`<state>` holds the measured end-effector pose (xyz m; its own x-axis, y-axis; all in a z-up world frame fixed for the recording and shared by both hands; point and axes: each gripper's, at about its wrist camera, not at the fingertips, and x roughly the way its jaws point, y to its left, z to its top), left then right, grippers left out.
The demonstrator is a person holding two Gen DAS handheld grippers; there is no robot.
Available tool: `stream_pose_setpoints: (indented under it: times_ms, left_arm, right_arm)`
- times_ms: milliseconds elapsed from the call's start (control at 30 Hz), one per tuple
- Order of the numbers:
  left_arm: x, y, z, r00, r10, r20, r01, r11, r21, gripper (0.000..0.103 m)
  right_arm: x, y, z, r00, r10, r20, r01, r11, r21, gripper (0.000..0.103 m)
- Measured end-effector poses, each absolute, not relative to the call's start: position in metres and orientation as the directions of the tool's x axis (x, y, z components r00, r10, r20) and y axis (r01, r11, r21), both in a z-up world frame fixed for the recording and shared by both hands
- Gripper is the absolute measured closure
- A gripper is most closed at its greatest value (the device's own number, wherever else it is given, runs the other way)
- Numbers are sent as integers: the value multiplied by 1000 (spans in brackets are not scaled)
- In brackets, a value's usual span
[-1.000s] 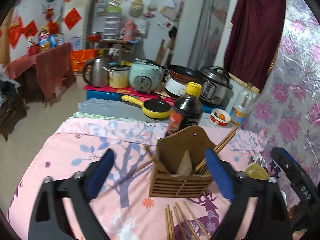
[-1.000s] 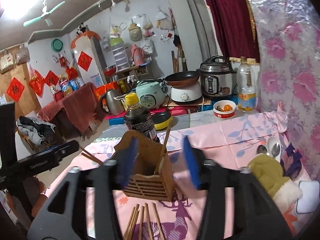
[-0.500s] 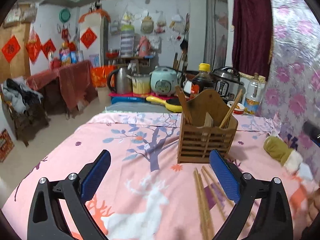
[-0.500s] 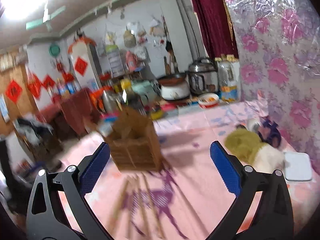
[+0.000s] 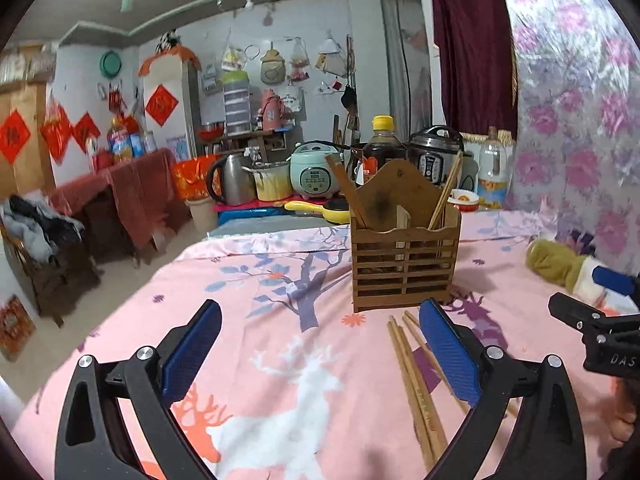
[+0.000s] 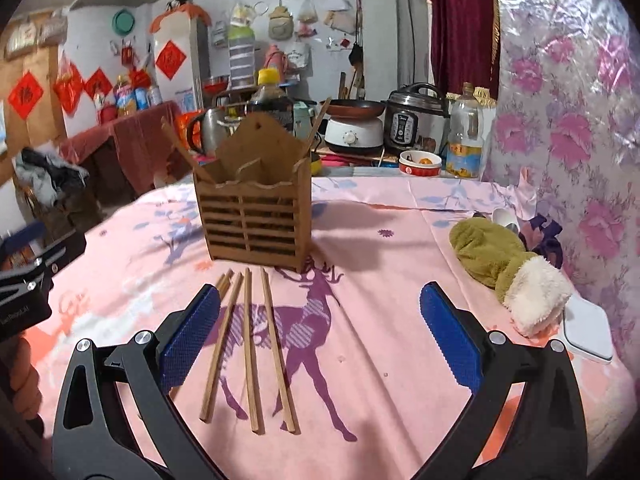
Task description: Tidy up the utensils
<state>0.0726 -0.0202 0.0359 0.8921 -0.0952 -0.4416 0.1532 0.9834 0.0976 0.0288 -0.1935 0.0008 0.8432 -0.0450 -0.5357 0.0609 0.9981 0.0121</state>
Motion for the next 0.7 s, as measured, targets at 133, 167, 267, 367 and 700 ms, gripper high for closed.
stream_pose_setpoints:
  times_ms: [133, 167, 267, 367, 700]
  left_arm:
    - [73, -27, 31, 893, -84, -442, 157, 979, 130, 6]
    - [73, -28, 30, 891, -83, -446, 158, 978, 134, 6]
    - [75, -32, 26, 885, -78, -458, 164, 975, 152, 6]
    - [79, -33, 22, 873, -75, -483, 172, 972, 161, 6]
    - [125, -37, -29, 611, -193, -768, 307, 952, 6, 6]
  right_arm:
    - [25, -193, -7, 828, -60, -557, 71, 997, -1, 6]
    - [25, -194, -9, 824, -59, -564, 71, 997, 0, 6]
    - [24, -194, -14, 806, -55, -590, 67, 998, -3, 6]
    - [28, -191, -18, 790, -59, -611, 62, 998, -16, 6]
    - [44, -210, -24, 732, -113, -671, 133, 991, -22, 6]
